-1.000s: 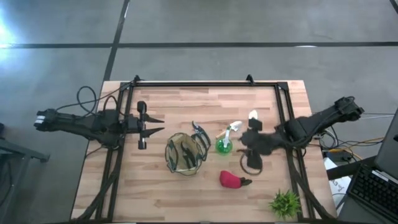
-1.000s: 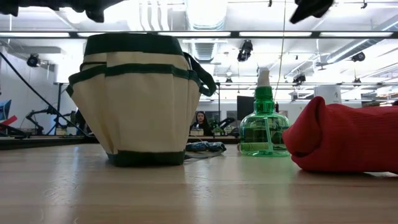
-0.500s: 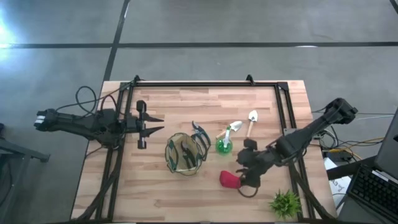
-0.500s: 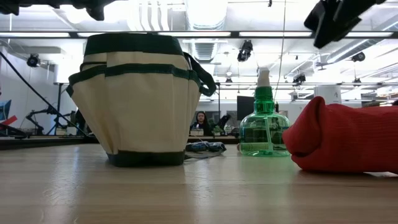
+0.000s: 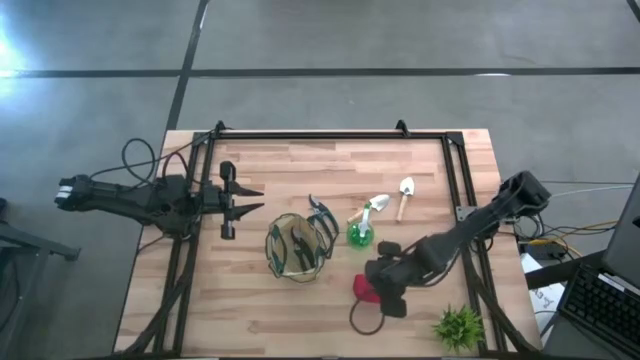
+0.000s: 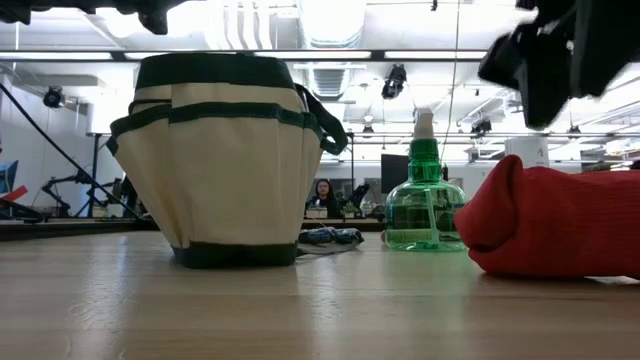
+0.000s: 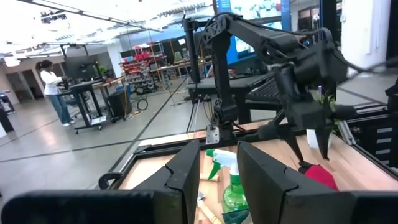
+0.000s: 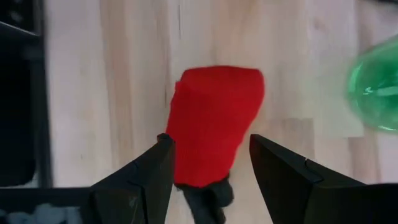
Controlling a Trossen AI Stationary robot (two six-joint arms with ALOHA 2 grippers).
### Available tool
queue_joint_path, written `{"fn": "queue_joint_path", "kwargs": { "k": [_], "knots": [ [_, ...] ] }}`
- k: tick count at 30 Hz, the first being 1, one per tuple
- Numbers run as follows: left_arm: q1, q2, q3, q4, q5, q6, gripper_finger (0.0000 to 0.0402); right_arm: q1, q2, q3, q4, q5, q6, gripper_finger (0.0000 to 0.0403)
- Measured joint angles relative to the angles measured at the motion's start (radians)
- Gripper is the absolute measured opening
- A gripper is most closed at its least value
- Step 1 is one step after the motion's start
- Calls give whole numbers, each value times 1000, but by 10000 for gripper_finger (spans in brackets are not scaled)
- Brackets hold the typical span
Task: Pick & Place Garden tools in Gardening bag
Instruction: Put the green spray bottle into the gardening bag
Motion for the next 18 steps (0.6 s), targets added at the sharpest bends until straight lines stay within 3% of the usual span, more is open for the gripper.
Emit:
{"fn": "queue_joint_path", "kwargs": {
  "k": [3, 9, 14, 18],
  "knots": [
    [0, 0, 0, -1, 0, 4, 110, -10, 60, 34, -45, 25, -3, 201],
    [0, 0, 0, -15, 0, -4, 110, -69, 74, 58, -92, 206, -18, 201],
    [0, 0, 0, -46, 1, -26, 110, -74, -29, -48, -66, 353, 98, 201],
    [0, 2, 0, -68, 1, -23, 110, -31, -141, -200, 116, 537, 170, 201]
  ]
}}
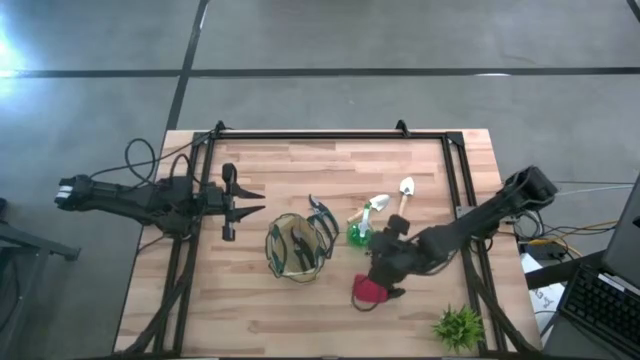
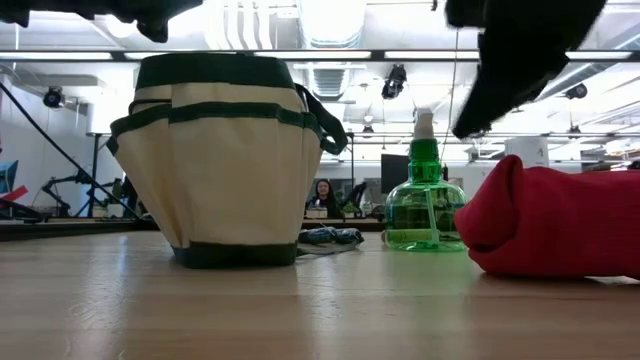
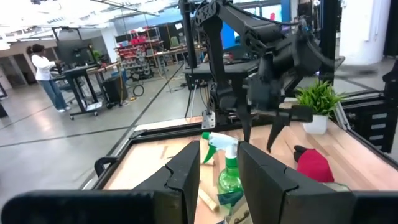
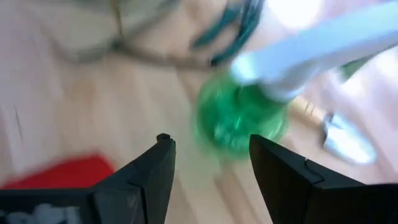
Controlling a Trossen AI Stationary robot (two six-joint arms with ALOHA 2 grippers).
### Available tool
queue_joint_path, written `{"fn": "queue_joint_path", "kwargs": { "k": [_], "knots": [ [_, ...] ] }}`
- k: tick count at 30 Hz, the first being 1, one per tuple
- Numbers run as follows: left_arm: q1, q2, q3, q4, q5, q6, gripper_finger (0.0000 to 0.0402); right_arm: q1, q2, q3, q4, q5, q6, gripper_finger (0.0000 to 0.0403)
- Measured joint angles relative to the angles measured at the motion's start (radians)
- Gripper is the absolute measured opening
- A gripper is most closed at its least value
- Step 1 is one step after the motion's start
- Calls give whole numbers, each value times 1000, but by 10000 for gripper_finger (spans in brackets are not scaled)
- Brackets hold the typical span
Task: Pick & Place Garden tools in Gardening bag
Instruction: Put the green spray bottle into the gardening bag
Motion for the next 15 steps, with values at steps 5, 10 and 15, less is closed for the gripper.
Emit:
{"fn": "queue_joint_path", "kwargs": {
  "k": [5, 10, 15],
  "knots": [
    [0, 2, 0, -1, 0, 28, 110, 16, -88, -191, 311, 134, -44, 201],
    [0, 2, 0, -1, 0, 28, 110, 14, -110, -319, 455, 196, -19, 201],
    [0, 2, 0, 5, -3, 28, 110, 4, -104, -394, 626, 263, -47, 201]
  ]
}}
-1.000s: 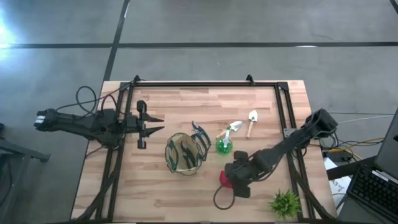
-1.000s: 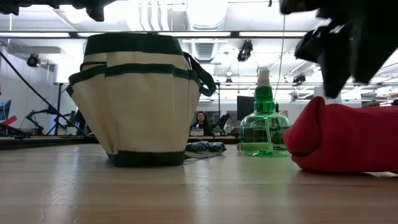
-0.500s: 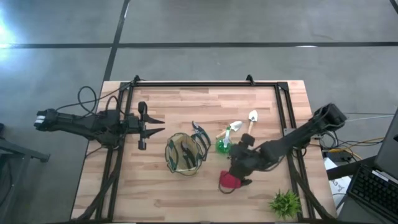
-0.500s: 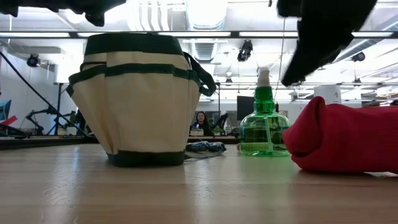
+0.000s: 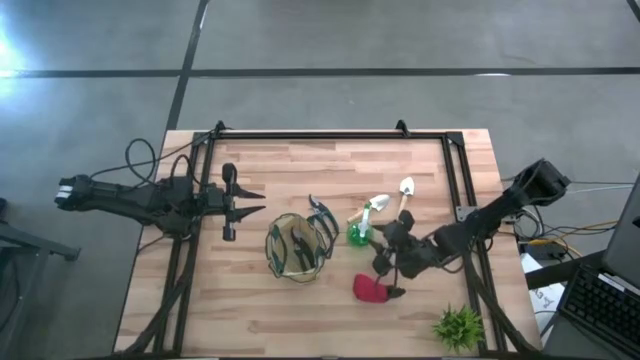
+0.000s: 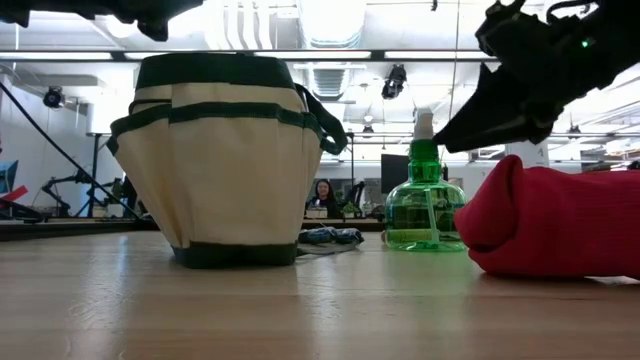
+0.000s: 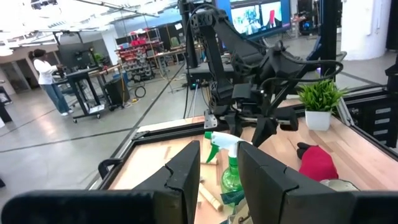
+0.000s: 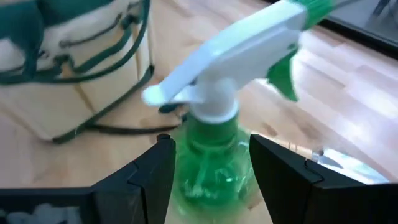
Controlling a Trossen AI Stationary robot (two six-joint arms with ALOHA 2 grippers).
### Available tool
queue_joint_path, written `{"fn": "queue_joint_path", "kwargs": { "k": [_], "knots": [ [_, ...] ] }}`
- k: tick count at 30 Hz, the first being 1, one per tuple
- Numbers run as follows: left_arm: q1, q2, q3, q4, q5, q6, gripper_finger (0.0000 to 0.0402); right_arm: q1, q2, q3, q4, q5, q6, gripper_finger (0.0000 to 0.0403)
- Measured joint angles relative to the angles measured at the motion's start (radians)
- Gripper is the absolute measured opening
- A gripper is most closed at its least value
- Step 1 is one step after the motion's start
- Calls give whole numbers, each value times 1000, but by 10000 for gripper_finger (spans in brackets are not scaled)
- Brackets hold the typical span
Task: Pick & Place Garden tools in Gardening bag
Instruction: Put the green spray bottle into the gardening bag
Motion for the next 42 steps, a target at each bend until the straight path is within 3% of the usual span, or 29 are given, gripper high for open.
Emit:
{"fn": "queue_joint_path", "kwargs": {
  "k": [12, 25, 29, 35, 42],
  "knots": [
    [0, 0, 0, 15, -1, 2, 110, -64, 13, -96, 283, -14, -87, 201],
    [0, 0, 0, 18, -1, 25, 110, -111, 15, -85, 306, -71, -123, 201],
    [0, 0, 0, 17, -1, 25, 110, -133, 15, -85, 306, -141, -117, 199],
    [0, 0, 0, 17, -1, 27, 110, -142, 15, -86, 306, -155, -122, 172],
    [0, 0, 0, 17, -1, 27, 110, -162, 16, -86, 308, -160, -137, 115]
  ]
}}
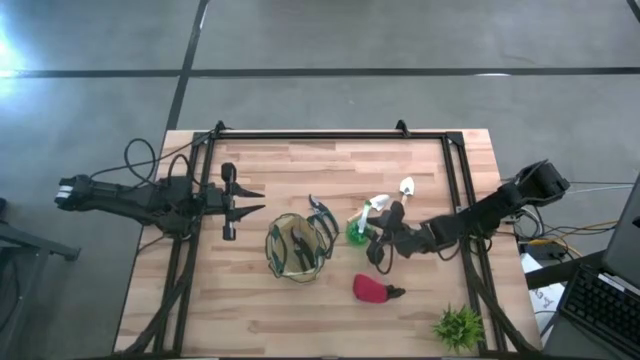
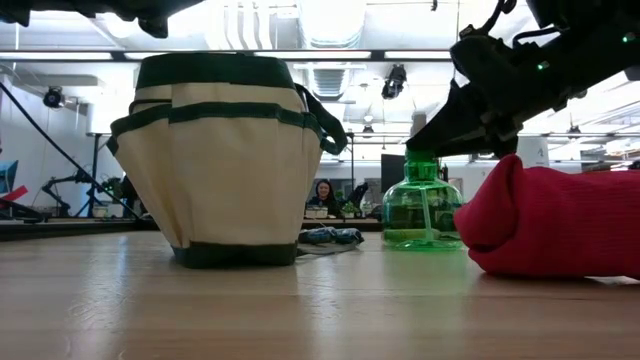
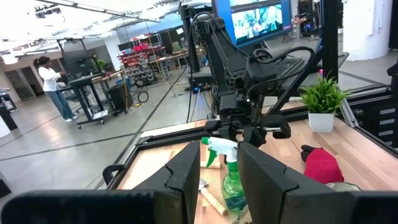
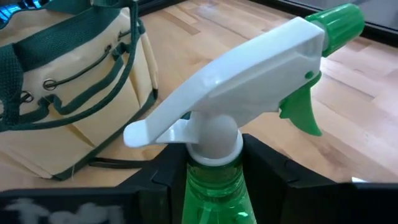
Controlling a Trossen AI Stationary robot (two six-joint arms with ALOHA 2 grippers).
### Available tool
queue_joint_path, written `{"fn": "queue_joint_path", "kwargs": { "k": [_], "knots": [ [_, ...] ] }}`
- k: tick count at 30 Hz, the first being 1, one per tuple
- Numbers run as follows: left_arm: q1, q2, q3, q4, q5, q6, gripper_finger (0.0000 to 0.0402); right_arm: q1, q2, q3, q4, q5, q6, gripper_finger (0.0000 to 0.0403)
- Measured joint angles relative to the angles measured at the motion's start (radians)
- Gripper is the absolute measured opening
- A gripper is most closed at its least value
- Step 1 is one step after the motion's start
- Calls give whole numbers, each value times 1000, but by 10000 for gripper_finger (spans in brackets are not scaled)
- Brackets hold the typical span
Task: Pick & Place Garden tools in Gardening bag
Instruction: Put the green spray bottle into the gardening bag
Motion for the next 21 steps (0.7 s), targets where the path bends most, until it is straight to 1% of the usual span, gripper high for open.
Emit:
{"fn": "queue_joint_path", "kwargs": {
  "k": [6, 10, 12, 16, 19, 21],
  "knots": [
    [0, 0, 0, -1, 0, 0, 110, -2, -3, 14, -10, -5, -59, 115],
    [0, 0, 0, -1, 0, 0, 110, -2, -29, 70, -37, -10, -163, 115],
    [0, 0, 0, -2, 0, 1, 110, -2, -56, 117, -88, -17, -223, 115],
    [0, 0, 0, -1, 0, 1, 110, -4, -115, 260, -245, -28, -336, 115],
    [0, 0, 0, 0, 0, 2, 110, -6, -135, 365, -324, -73, -402, 115],
    [0, 0, 0, 1, 0, 2, 110, -6, -135, 423, -339, -125, -448, 115]
  ]
}}
